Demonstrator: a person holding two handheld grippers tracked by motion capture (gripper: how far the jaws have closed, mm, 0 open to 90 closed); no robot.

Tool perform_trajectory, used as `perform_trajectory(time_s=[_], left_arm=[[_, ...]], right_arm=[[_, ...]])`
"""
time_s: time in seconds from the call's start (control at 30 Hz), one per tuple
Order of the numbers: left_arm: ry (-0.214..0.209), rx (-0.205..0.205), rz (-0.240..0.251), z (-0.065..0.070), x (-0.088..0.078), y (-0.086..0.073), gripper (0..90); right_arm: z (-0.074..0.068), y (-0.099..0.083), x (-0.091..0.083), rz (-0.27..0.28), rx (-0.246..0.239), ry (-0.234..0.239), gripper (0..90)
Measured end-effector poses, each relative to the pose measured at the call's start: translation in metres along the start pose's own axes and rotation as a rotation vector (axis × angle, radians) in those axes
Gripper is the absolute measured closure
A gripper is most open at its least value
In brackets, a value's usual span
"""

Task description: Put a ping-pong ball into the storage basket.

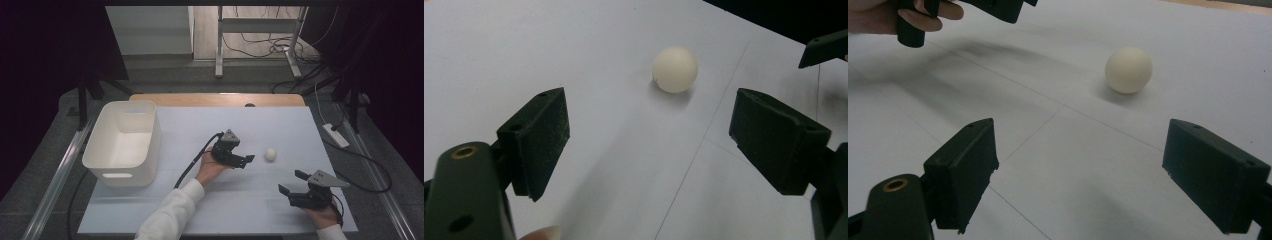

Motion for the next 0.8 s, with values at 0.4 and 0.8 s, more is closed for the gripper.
perform_trajectory(time_s=[0.4,0.8], left_arm=[[0.001,0.038,-0.029,0.007,0.010,0.002,17.0],[-0.013,0.025,-0.026,0.009,0.016,0.005,16.9]], right_arm=[[0.000,-0.001,-0.002,0.001,0.004,-0.003,14.5],[0.001,-0.001,-0.002,0.000,0.007,-0.011,14.4]])
Point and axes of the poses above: each handheld gripper's, and its own axes: x roughly forward along the jaws, y roughly out of its top, z roughly to its right, the point moved 2 cm from there along x, roughly forward along the jaws, and after that the axes turned 5 degrees about y, right-handed, at the moved point
